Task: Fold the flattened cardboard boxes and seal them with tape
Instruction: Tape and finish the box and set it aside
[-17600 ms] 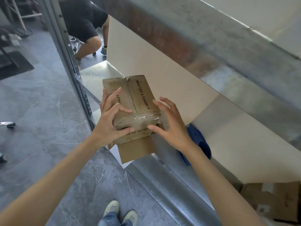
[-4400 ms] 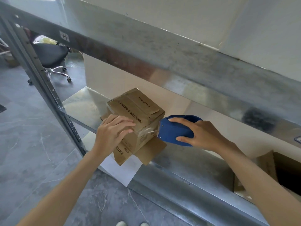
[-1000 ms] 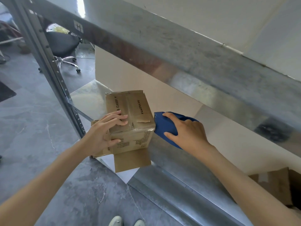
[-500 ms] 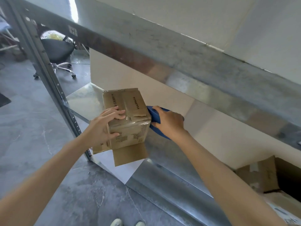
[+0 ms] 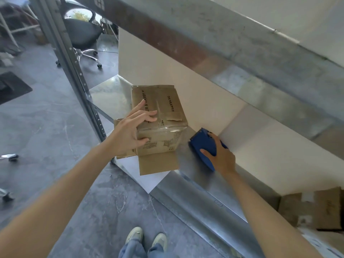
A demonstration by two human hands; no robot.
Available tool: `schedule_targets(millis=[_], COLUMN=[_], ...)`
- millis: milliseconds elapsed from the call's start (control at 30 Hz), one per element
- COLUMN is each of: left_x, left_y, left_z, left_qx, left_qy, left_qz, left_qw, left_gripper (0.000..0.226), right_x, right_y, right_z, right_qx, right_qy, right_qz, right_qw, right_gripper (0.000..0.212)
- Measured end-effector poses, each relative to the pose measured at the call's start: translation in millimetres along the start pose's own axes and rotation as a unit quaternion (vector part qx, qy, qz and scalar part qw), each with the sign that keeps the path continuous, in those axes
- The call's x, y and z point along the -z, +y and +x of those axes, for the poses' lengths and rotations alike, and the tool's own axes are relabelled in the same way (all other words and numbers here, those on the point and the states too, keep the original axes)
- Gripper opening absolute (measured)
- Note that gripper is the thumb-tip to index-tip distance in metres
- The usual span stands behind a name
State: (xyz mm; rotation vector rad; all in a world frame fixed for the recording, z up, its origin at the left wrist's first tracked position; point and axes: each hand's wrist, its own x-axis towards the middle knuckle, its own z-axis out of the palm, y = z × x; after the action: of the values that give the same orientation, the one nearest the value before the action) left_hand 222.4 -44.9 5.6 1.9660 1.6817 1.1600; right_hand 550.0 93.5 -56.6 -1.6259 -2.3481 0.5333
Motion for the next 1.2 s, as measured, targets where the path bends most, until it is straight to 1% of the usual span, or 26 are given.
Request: schedule_targets(millis=[100, 300, 400, 500, 567, 633, 733, 800, 867, 967, 1100, 1200], left_x=[0.1, 0.3, 1.9, 1.3, -0.4, -1.6, -2.2, -3.0, -3.8, -3.3, 2.2, 5.8], left_y=[3.5, 6.0, 7.2, 8.0, 8.8, 10.6, 14.8, 17.2, 17.7, 15.2, 7.6, 4.8], left_z=[1.2, -0.5, -2.0, -2.9, -3.6, -4.9, -5.6, -4.7, -3.5, -3.3, -7.2, -9.2], left_qx=[0.008, 0.016, 0.023, -0.004, -0.005, 0.005, 0.016, 0.021, 0.021, 0.015, -0.005, -0.001], left_qy=[0.000, -0.007, -0.009, 0.010, 0.017, 0.022, 0.035, 0.049, 0.058, 0.058, 0.059, 0.062], left_qz=[-0.005, 0.005, 0.050, 0.109, 0.128, 0.117, 0.101, 0.097, 0.098, 0.115, 0.173, 0.176], left_qw=[1.000, 1.000, 0.998, 0.994, 0.992, 0.993, 0.994, 0.994, 0.993, 0.991, 0.983, 0.983], left_gripper=[0.059, 0.061, 0.064, 0.068, 0.069, 0.065, 0.066, 0.065, 0.059, 0.050, 0.049, 0.050], right_x=[-3.7, 3.4, 12.4, 25.7, 37.2, 50.2, 65.0, 69.5, 68.0, 56.2, 38.3, 33.3], right_y=[3.9, 6.5, 9.9, 8.7, 0.9, -15.8, -55.9, -86.0, -110.7, -128.0, -127.8, -127.9], right_z=[0.7, 7.5, 9.5, 5.8, 4.1, 5.2, 9.9, 12.8, 15.9, 21.9, 27.7, 33.9], right_qx=[0.006, 0.003, 0.013, 0.015, 0.023, 0.058, 0.159, 0.226, 0.275, 0.309, 0.327, 0.342], right_qy=[0.010, -0.076, -0.094, -0.105, -0.087, -0.043, 0.011, 0.019, 0.002, -0.023, 0.021, 0.032], right_qz=[0.005, 0.060, 0.037, -0.007, -0.030, -0.011, 0.044, 0.065, 0.069, 0.047, 0.085, 0.090], right_qw=[1.000, 0.995, 0.995, 0.994, 0.995, 0.997, 0.986, 0.972, 0.959, 0.950, 0.941, 0.935], right_gripper=[0.066, 0.069, 0.069, 0.069, 0.069, 0.067, 0.065, 0.065, 0.068, 0.069, 0.055, 0.054])
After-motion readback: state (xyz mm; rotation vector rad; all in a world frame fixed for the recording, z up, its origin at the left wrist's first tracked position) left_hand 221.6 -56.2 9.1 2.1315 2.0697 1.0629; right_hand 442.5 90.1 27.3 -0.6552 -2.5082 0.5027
